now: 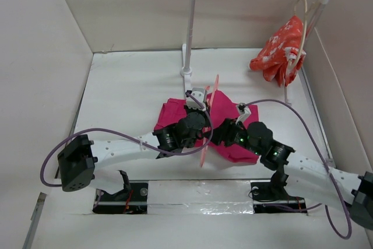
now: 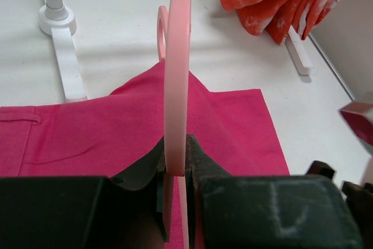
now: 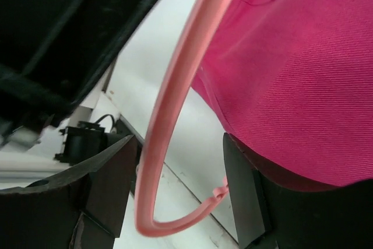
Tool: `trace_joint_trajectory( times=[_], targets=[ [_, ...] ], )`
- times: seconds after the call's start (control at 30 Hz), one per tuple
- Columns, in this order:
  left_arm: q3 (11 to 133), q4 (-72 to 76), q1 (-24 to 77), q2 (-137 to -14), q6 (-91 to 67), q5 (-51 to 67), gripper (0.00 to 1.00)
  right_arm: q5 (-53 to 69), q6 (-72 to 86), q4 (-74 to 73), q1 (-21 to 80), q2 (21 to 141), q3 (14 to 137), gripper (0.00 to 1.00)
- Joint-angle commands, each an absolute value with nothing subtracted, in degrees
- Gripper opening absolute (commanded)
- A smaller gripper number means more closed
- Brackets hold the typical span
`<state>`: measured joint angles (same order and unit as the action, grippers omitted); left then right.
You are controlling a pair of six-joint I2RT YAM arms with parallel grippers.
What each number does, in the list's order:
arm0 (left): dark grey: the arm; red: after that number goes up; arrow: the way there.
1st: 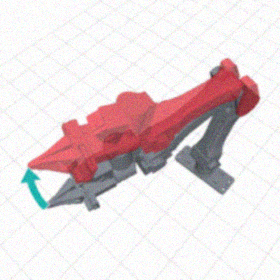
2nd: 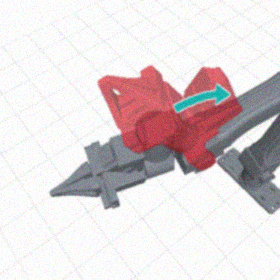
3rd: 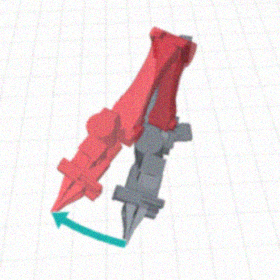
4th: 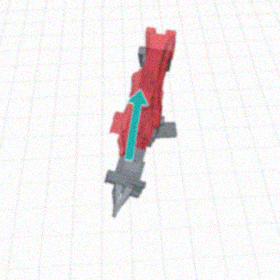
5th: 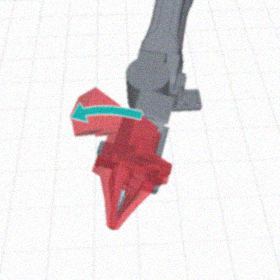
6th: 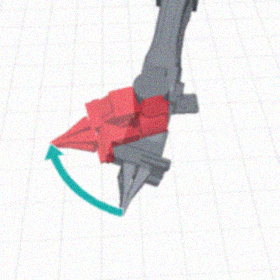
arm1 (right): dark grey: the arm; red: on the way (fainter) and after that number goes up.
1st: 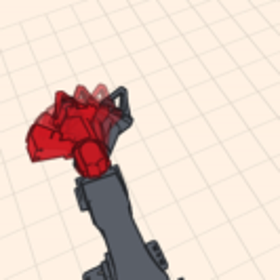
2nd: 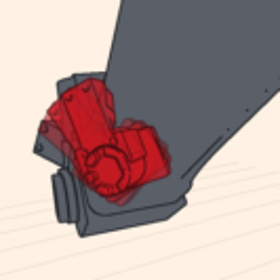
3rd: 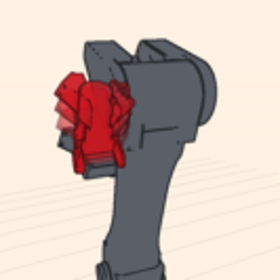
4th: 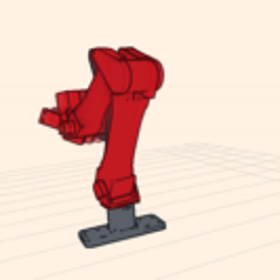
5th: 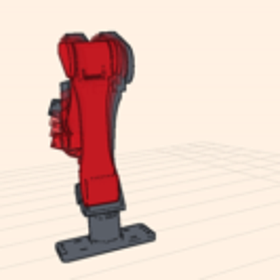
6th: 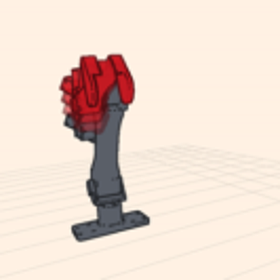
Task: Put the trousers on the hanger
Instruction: Place the hanger at the clothesline.
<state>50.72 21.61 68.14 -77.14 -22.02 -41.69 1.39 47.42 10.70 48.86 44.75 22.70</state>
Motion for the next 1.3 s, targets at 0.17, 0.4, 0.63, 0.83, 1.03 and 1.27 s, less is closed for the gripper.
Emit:
trace_joint_trajectory(
  times=[0.17,0.4,0.63,0.83,1.03,1.27],
  targets=[
    [54.67,25.49,68.20,-72.25,-23.55,-40.69,0.00,-6.24,52.21,28.21,53.09,55.80,24.61,0.59],
    [54.93,26.37,68.20,-71.37,-23.64,-40.08,0.00,-6.94,52.91,30.67,55.72,59.76,26.28,0.32],
    [57.21,26.19,68.20,-70.05,-21.80,-39.11,0.00,-6.07,57.30,39.63,56.25,59.33,24.08,0.05],
    [59.31,30.32,68.20,-67.33,-17.85,-33.41,0.33,-6.42,60.99,46.85,56.25,56.96,23.55,0.00],
    [59.68,29.09,68.20,-59.88,-13.98,-34.18,0.73,-5.71,62.49,41.32,54.41,51.69,28.65,0.00],
    [48.80,32.86,68.20,-46.24,-10.81,-46.75,0.77,0.86,60.30,33.06,45.28,48.34,35.67,0.00]
  ],
)
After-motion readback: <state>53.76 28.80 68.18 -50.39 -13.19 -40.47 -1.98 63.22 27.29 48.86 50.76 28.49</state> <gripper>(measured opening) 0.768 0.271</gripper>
